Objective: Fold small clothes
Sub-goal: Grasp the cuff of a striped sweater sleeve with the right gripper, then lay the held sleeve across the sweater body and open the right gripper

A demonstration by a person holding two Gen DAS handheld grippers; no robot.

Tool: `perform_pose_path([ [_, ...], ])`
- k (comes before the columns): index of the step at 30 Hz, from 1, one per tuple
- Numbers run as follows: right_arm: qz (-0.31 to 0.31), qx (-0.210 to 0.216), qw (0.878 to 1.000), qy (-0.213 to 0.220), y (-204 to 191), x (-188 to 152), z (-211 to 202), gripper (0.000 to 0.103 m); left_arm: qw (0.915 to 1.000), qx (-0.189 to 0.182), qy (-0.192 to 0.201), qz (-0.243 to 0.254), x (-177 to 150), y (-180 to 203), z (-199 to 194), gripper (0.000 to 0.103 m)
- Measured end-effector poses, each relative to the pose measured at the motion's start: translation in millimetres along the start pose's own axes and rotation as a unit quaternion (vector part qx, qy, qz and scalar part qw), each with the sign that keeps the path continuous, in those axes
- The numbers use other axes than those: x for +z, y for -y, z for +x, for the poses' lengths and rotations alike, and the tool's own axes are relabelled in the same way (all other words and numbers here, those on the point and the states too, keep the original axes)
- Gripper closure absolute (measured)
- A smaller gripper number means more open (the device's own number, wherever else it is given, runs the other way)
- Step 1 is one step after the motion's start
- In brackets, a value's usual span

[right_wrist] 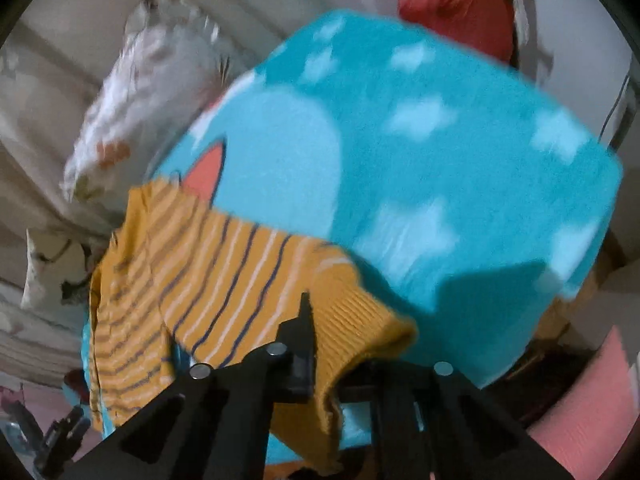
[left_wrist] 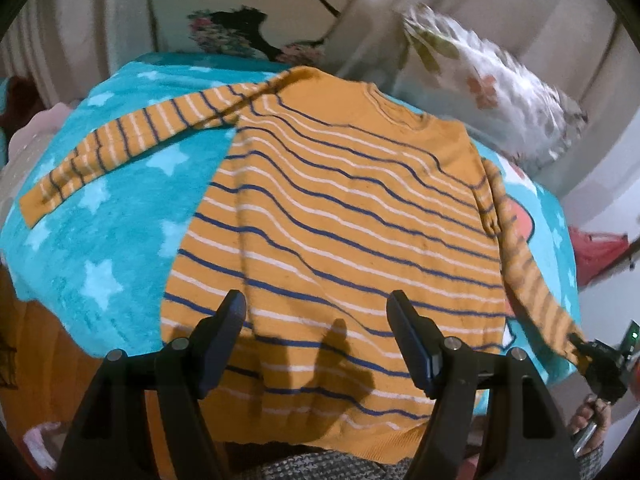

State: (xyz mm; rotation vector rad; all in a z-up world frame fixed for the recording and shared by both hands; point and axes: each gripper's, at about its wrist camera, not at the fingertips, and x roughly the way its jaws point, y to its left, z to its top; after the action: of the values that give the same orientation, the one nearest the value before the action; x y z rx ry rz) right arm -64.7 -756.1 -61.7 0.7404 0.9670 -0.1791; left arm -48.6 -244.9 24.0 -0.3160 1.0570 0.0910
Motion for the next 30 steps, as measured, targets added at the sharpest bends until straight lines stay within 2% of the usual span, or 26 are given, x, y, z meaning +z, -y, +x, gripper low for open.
perform_pose_path([
  [4,0.014,-0.048,0.996,0.071,26,57,-38,0.097,0.9995,0.011,0.009,-0.028,2,-14,-5,0.031],
  [6,0.023,-0.065,0.994,0.089,31,78,-46,0.097,0.999,0.016,0.009,-0.041,2,-22,-7,0.031],
  [8,0.014,-0.074,0.992,0.097,25,95,-49,0.097,0.9986,0.026,0.009,-0.046,-1,-29,-8,0.031],
  [11,-0.023,-0.076,0.992,0.098,-5,106,-45,0.097,0.9982,0.039,0.011,-0.043,-9,-38,-10,0.031],
  [15,-0.052,-0.021,0.996,0.067,-54,111,-25,0.097,0.998,0.048,0.005,-0.041,-13,-51,-10,0.031],
  [22,-0.1,0.085,0.991,-0.006,-184,82,28,0.097,0.999,0.03,0.005,-0.033,5,-71,-5,0.031],
  [24,-0.112,0.106,0.988,-0.029,-222,71,48,0.097,0.9993,0.029,0.007,-0.023,12,-81,-4,0.031],
  [30,-0.16,0.127,0.975,-0.092,-345,20,119,0.097,0.9995,0.03,0.002,-0.01,32,-122,4,0.031],
])
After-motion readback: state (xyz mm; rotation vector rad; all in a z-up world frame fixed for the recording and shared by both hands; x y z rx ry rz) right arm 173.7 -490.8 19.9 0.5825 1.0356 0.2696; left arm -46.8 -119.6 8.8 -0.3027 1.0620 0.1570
